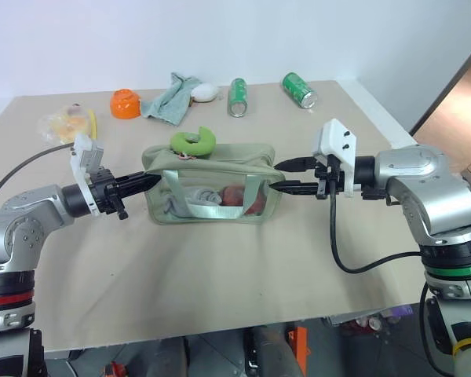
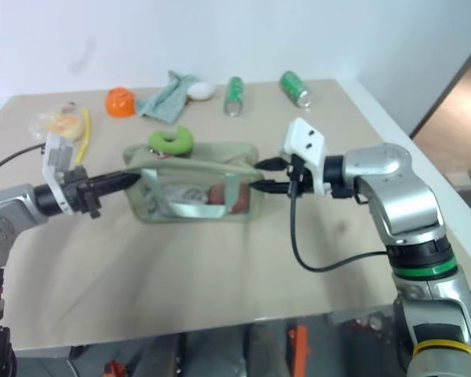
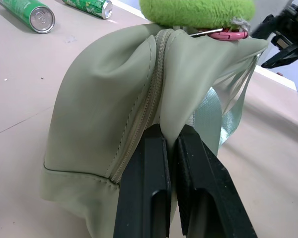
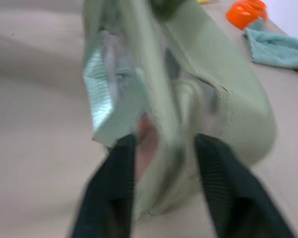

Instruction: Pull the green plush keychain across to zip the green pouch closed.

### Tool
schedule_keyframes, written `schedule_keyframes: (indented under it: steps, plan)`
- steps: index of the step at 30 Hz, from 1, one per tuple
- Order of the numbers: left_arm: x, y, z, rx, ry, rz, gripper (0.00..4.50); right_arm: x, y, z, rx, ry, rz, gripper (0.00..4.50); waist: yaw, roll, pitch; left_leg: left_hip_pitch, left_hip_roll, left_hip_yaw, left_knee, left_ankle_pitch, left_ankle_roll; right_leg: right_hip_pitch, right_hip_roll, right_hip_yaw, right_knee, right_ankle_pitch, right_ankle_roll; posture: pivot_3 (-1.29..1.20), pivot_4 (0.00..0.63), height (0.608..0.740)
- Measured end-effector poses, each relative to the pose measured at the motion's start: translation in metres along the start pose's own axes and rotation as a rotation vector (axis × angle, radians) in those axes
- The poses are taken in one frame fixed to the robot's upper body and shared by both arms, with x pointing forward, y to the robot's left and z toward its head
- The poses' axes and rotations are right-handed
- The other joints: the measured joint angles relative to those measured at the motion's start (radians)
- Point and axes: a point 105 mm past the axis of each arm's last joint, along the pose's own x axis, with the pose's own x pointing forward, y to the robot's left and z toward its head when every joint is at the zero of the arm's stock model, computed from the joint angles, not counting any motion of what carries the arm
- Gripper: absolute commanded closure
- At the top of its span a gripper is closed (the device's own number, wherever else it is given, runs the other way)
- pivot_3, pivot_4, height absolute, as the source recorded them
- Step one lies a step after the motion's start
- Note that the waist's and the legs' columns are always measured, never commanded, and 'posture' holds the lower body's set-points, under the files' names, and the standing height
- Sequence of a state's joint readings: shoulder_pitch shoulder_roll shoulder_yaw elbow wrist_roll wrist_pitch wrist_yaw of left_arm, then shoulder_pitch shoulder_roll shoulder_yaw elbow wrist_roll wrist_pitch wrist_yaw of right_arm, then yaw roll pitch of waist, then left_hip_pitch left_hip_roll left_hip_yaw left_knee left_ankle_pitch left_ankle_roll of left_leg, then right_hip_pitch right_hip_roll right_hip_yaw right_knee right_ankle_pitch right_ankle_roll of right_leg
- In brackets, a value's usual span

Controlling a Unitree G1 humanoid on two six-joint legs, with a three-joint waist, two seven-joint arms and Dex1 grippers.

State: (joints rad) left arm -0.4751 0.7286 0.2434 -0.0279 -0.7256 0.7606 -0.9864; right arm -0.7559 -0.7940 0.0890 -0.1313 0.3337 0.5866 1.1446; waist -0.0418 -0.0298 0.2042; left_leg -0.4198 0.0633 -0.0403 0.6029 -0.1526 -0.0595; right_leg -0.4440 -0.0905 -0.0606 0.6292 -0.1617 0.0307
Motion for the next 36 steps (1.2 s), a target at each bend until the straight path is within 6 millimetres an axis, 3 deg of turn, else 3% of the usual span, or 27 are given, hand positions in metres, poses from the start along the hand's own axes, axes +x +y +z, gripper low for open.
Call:
schedule_keyframes:
  steps: [6,11,14,17,20,27,36]
  plan:
    - [0.000,0.000,0.000,0.000,0.000,0.000,4.50,-0.036,-0.017,0.024,-0.016,-0.098,-0.068,1.84,0.002,0.000,0.000,0.000,0.000,0.000,0.000,-0.001,0.000,0.000,0.000,0.000,-0.001,0.000,0.000,0.00,0.150,0.740]
    - [0.000,0.000,0.000,0.001,0.000,0.002,4.50,-0.043,-0.037,0.066,-0.201,-0.200,-0.179,1.84,0.000,0.000,0.000,0.000,0.000,0.000,0.000,-0.001,0.000,0.000,0.000,0.000,-0.001,0.000,0.000,0.00,0.150,0.740]
    - [0.000,0.000,0.000,0.001,0.000,0.003,4.50,-0.025,-0.032,0.071,-0.290,-0.205,-0.161,1.84,0.000,0.000,0.000,0.000,0.000,0.000,0.000,-0.001,0.000,0.000,0.000,0.000,-0.001,0.000,0.000,0.00,0.150,0.740]
    - [0.000,0.001,0.001,0.004,-0.003,0.014,4.50,0.022,-0.016,0.072,-0.478,-0.172,-0.101,1.84,-0.004,0.000,0.000,0.000,0.000,0.000,-0.001,-0.001,0.000,-0.001,0.000,0.000,-0.001,0.000,0.001,0.00,0.150,0.740]
    - [0.001,-0.001,0.001,0.006,-0.005,0.008,4.50,0.044,-0.010,0.079,-0.638,-0.175,-0.084,1.84,-0.002,0.000,0.000,-0.002,0.000,0.000,0.000,0.000,0.000,-0.002,0.000,0.000,-0.001,0.000,0.001,0.00,0.150,0.740]
    - [0.001,-0.003,0.001,0.004,-0.010,0.005,4.50,0.055,-0.012,0.097,-0.846,-0.220,-0.089,1.84,0.002,0.000,0.000,-0.003,0.000,0.000,-0.001,-0.001,0.000,-0.002,0.001,0.000,-0.002,0.000,0.001,0.00,0.150,0.740]
    - [-0.001,-0.004,0.000,-0.003,-0.017,0.014,4.50,0.071,0.001,0.083,-0.965,-0.186,0.042,1.84,0.002,0.000,0.000,-0.002,0.000,0.000,-0.001,-0.001,0.000,-0.002,0.001,0.000,-0.001,0.000,0.001,0.00,0.150,0.740]
